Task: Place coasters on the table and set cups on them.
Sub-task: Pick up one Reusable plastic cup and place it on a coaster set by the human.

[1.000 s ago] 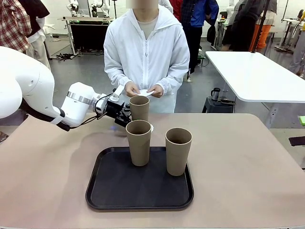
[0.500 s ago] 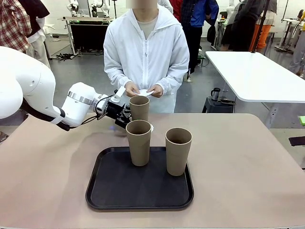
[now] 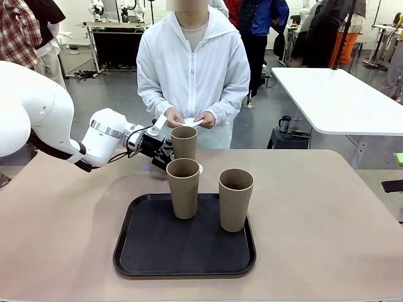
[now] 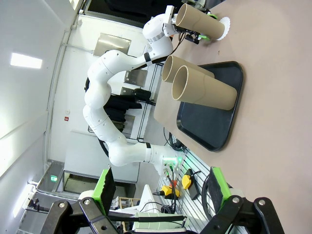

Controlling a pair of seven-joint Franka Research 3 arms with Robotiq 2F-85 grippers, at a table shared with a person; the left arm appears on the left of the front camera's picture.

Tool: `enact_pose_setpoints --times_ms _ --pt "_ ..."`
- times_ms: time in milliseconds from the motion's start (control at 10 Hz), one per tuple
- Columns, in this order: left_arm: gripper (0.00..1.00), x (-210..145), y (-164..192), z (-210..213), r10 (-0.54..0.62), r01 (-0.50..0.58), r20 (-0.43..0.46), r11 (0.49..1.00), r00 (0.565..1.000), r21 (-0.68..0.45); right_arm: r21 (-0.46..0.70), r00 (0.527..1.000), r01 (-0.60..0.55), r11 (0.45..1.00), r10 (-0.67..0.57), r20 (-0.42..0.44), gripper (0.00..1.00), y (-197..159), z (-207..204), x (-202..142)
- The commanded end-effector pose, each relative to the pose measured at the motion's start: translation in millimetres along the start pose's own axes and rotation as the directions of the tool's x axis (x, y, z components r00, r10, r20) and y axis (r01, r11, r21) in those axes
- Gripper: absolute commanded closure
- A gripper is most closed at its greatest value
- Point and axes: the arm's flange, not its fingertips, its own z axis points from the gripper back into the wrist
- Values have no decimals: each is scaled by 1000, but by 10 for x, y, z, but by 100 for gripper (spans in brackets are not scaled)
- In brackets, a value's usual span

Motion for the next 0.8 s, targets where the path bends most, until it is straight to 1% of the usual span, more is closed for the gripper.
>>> enact_pose_setpoints --times_ms 0,400,700 --pt "0 112 34 15 37 -38 -79 999 996 -10 14 1000 -13 1000 12 1 0 -10 12 9" --pt "0 280 -120 234 67 -63 -181 998 981 28 14 1000 -13 1000 12 1 0 -10 12 9" --pt "0 492 -325 484 108 -90 -279 993 954 78 14 1000 -13 1000 12 1 0 -10 12 9"
